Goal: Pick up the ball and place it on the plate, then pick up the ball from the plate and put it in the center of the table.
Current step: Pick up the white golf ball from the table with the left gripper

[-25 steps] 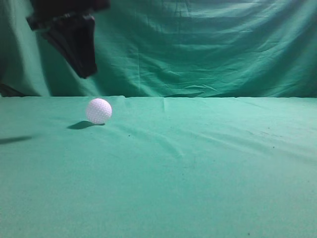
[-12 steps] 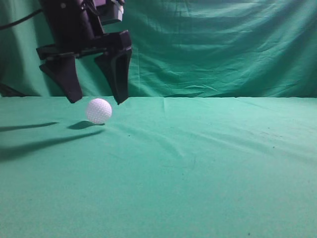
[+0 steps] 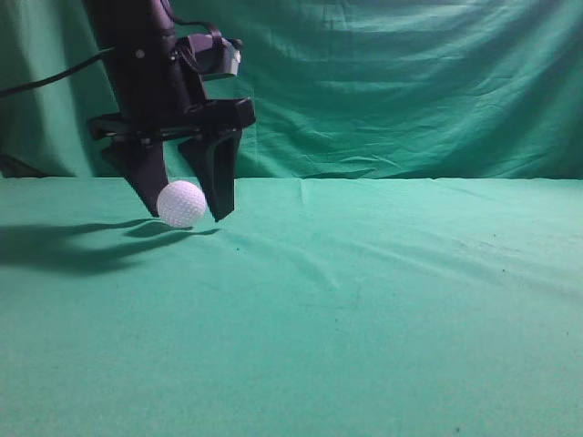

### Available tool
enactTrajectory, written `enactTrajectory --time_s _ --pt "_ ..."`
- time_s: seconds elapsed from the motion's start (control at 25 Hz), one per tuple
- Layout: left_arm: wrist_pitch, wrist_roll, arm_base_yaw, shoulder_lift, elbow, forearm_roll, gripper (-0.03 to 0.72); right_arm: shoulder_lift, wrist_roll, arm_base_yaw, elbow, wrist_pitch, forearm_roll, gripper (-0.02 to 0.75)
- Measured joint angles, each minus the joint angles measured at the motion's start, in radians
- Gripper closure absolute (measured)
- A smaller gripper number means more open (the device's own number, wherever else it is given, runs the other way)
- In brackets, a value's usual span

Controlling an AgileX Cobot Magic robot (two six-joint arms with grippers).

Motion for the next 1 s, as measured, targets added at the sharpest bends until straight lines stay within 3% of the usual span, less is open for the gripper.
enactTrajectory --time_s 0.24,0.4,0.44,0.76,1.0 --pt "0.000 0.000 0.000 0.011 0.000 0.009 0.167 0.000 0.000 0.000 0.000 0.000 0.000 0.738" --pt "0.009 -0.002 0.000 0.015 -0.004 0.013 0.381 0.000 0.000 0.000 0.000 0.000 0.000 0.738" --pt "0.017 -0.002 0.000 0.016 -0.009 0.017 0.398 0.000 0.000 0.000 0.000 0.000 0.000 0.738" --pt "0.210 -0.002 0.000 0.008 -0.174 0.077 0.384 0.000 0.000 0.000 0.000 0.000 0.000 0.738" --pt "0.279 -0.046 0.036 -0.152 -0.164 0.089 0.384 0.000 0.000 0.000 0.000 0.000 0.000 0.738"
